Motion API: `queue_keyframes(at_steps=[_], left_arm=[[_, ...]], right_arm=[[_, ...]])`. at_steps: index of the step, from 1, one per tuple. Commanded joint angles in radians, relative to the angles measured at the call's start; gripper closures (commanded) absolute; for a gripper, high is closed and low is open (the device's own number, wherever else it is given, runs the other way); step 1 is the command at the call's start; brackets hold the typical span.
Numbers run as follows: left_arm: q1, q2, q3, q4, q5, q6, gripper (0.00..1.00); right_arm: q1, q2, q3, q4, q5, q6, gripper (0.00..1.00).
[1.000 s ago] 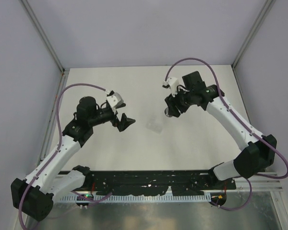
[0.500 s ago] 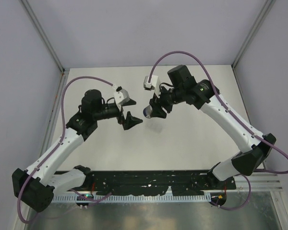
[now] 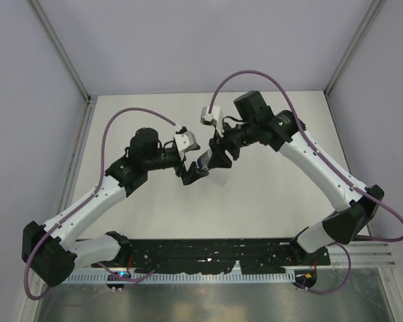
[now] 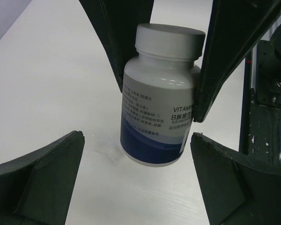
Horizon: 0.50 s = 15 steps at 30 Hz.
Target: Sort the pills into containers
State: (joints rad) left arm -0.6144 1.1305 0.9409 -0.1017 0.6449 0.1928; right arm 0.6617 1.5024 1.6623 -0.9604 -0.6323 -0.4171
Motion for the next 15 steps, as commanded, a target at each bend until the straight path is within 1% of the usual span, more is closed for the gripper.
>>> queue_keyframes(at_steps=[1, 7, 15], left_arm=[[-0.022, 0.005, 0.038, 0.077, -0.070, 0.011, 0.00], [-0.042, 0.011, 0.035, 0.079, -0.076, 0.016, 0.01], [-0.058, 0.012, 0.019, 0.071, -0.076, 0.030, 0.17]], right_arm=[[-0.001, 0.009, 0.042, 0.025, -0.063, 0.041, 0.94], [-0.001, 0.019, 0.045, 0.031, -0.073, 0.057, 0.94], [-0.002, 0.027, 0.060, 0.034, -0.076, 0.069, 0.94]])
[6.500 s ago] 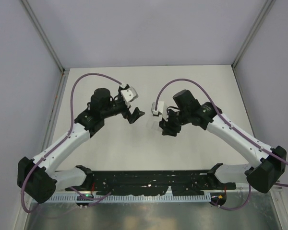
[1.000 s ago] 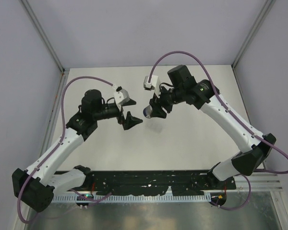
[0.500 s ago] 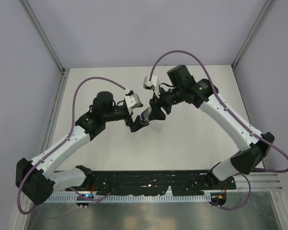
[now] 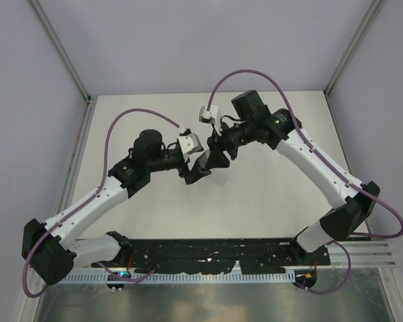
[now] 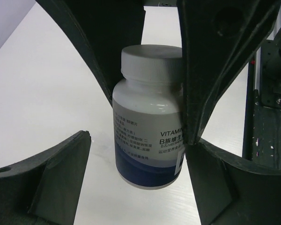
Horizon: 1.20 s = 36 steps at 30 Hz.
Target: Sort the pills into containers
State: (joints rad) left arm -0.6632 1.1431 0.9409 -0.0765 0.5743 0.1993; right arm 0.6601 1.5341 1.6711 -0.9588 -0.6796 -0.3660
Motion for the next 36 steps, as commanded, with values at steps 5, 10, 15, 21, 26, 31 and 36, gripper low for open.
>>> queue_keyframes(at_steps=[5, 10, 15, 21, 26, 31, 36], left_arm=[[-0.018, 0.017, 0.021, 0.040, 0.005, 0.026, 0.24], [-0.021, 0.020, 0.024, 0.034, 0.009, 0.026, 0.43], [-0.021, 0.021, 0.035, 0.004, 0.015, 0.034, 1.00], [-0.021, -0.017, 0.013, -0.012, -0.034, 0.077, 1.00], [-0.019, -0.051, 0.006, -0.045, -0.047, 0.104, 1.00], [-0.019, -0.075, 0.004, -0.066, -0.056, 0.112, 1.00], [-0.021, -0.069, 0.016, -0.088, -0.063, 0.109, 1.00]], right_arm=[[-0.005, 0.000, 0.059, 0.031, -0.038, 0.025, 0.94], [-0.008, 0.006, 0.056, 0.031, -0.054, 0.033, 0.94], [-0.016, -0.005, 0.047, 0.031, -0.038, 0.033, 0.66], [-0.050, -0.045, 0.045, 0.034, -0.008, 0.056, 0.17], [-0.093, -0.055, 0.107, -0.006, -0.024, 0.062, 0.13], [-0.099, -0.051, 0.116, -0.026, -0.043, 0.065, 0.15], [-0.099, -0.043, 0.125, -0.026, -0.081, 0.078, 0.18]])
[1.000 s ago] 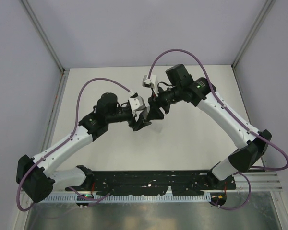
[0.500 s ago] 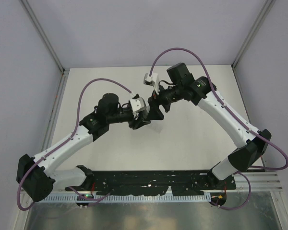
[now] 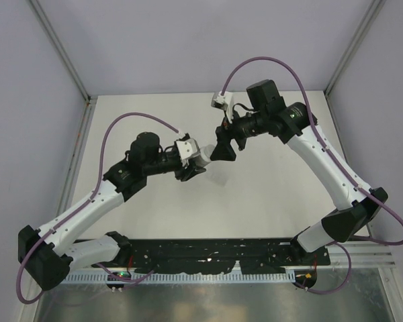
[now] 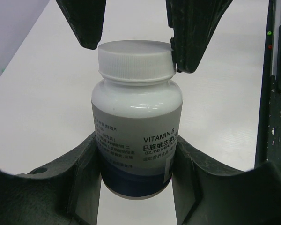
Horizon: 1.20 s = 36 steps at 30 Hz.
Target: Sort the pills into containers
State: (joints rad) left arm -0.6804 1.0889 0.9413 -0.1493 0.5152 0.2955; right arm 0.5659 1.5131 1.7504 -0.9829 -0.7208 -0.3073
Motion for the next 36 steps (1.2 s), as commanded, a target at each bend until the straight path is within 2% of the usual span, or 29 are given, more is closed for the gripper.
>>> queue_keyframes(at_steps=[1, 6, 15, 27, 31, 36], left_arm=[[-0.002, -0.012, 0.022, -0.019, -0.004, 0.011, 1.00], [-0.002, 0.000, 0.036, -0.019, -0.009, -0.002, 1.00], [-0.002, 0.032, 0.071, -0.022, -0.021, -0.032, 1.00], [-0.002, 0.037, 0.076, -0.019, -0.011, -0.044, 1.00], [-0.002, 0.034, 0.068, -0.016, -0.007, -0.045, 1.00], [-0.002, 0.026, 0.054, -0.021, 0.008, -0.045, 1.00]], right_arm=[[-0.004, -0.022, 0.049, -0.002, -0.043, 0.019, 0.19], [-0.003, -0.007, 0.057, -0.002, -0.075, 0.027, 0.27], [0.012, 0.004, 0.020, 0.018, -0.098, 0.028, 0.34], [0.015, 0.025, -0.011, 0.039, -0.072, 0.030, 0.34], [0.015, 0.030, -0.011, 0.039, -0.072, 0.031, 0.47], [0.015, 0.018, -0.014, 0.032, -0.065, -0.007, 0.74]])
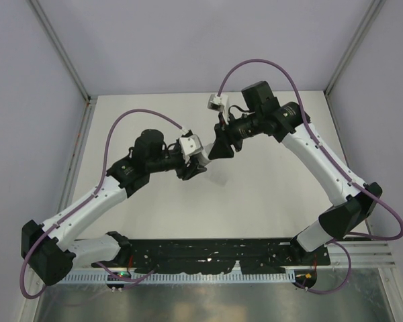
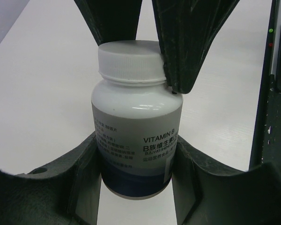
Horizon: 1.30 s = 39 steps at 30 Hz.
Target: Sort the pills into containers
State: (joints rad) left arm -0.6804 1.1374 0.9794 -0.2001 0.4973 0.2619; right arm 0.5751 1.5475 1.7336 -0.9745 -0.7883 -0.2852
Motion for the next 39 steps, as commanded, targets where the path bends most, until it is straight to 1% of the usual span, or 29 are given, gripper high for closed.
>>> queue_keyframes(at_steps=[1, 2, 4, 6, 9, 10, 14, 16, 17, 18, 19, 20, 21, 22, 23, 24, 25, 27, 31, 34, 39], left_arm=[[-0.001, -0.025, 0.016, 0.025, 0.040, -0.010, 1.00], [0.002, -0.028, 0.016, 0.016, 0.068, -0.010, 1.00], [0.016, -0.030, 0.027, -0.011, 0.159, -0.018, 1.00], [0.034, -0.028, 0.047, -0.060, 0.283, -0.035, 1.00], [0.054, -0.025, 0.091, -0.159, 0.462, -0.026, 1.00], [0.061, -0.022, 0.106, -0.192, 0.506, -0.021, 1.00], [0.065, -0.002, 0.149, -0.271, 0.687, -0.035, 1.00], [0.064, 0.004, 0.162, -0.288, 0.739, -0.046, 1.00], [0.065, 0.007, 0.166, -0.295, 0.753, -0.046, 1.00], [0.064, 0.005, 0.168, -0.300, 0.753, -0.046, 1.00], [0.064, 0.001, 0.169, -0.303, 0.748, -0.041, 1.00], [0.064, -0.001, 0.168, -0.309, 0.735, -0.032, 1.00], [0.064, -0.004, 0.166, -0.312, 0.716, -0.021, 1.00], [0.065, -0.008, 0.166, -0.312, 0.693, -0.012, 1.00], [0.064, -0.011, 0.163, -0.309, 0.643, -0.006, 1.00], [0.065, -0.018, 0.159, -0.300, 0.618, -0.003, 1.00], [0.064, -0.024, 0.151, -0.288, 0.557, 0.002, 1.00], [0.064, -0.047, 0.127, -0.243, 0.462, 0.000, 1.00], [0.065, -0.096, 0.078, -0.150, 0.298, -0.001, 1.00], [0.064, -0.120, 0.056, -0.102, 0.180, -0.009, 1.00], [0.035, -0.134, 0.039, -0.058, -0.017, 0.010, 1.00]], right_arm=[[0.006, -0.024, 0.004, 0.020, 0.007, -0.043, 0.77], [0.009, -0.032, -0.002, 0.016, 0.018, -0.075, 0.82], [0.019, -0.067, -0.022, 0.013, 0.030, -0.141, 0.88], [0.032, -0.095, -0.035, -0.001, 0.041, -0.225, 0.90], [0.064, -0.124, -0.034, -0.041, 0.049, -0.340, 0.91], [0.080, -0.141, -0.032, -0.055, 0.055, -0.394, 0.91], [0.159, -0.156, -0.016, -0.092, 0.122, -0.499, 0.90], [0.192, -0.149, 0.007, -0.118, 0.158, -0.531, 0.84], [0.212, -0.144, 0.021, -0.134, 0.185, -0.543, 0.73], [0.222, -0.138, 0.024, -0.141, 0.202, -0.543, 0.64], [0.241, -0.136, 0.035, -0.153, 0.239, -0.548, 0.48], [0.246, -0.130, 0.040, -0.158, 0.254, -0.546, 0.42], [0.252, -0.127, 0.047, -0.162, 0.273, -0.536, 0.30], [0.252, -0.124, 0.050, -0.167, 0.274, -0.529, 0.26], [0.252, -0.124, 0.056, -0.170, 0.276, -0.514, 0.17], [0.252, -0.127, 0.058, -0.170, 0.273, -0.508, 0.15], [0.252, -0.132, 0.060, -0.165, 0.265, -0.488, 0.12], [0.252, -0.139, 0.064, -0.153, 0.256, -0.451, 0.09], [0.238, -0.145, 0.083, -0.118, 0.241, -0.361, 0.09], [0.213, -0.142, 0.099, -0.113, 0.167, -0.321, 0.08], [0.183, -0.112, 0.119, -0.027, 0.167, -0.172, 0.09]])
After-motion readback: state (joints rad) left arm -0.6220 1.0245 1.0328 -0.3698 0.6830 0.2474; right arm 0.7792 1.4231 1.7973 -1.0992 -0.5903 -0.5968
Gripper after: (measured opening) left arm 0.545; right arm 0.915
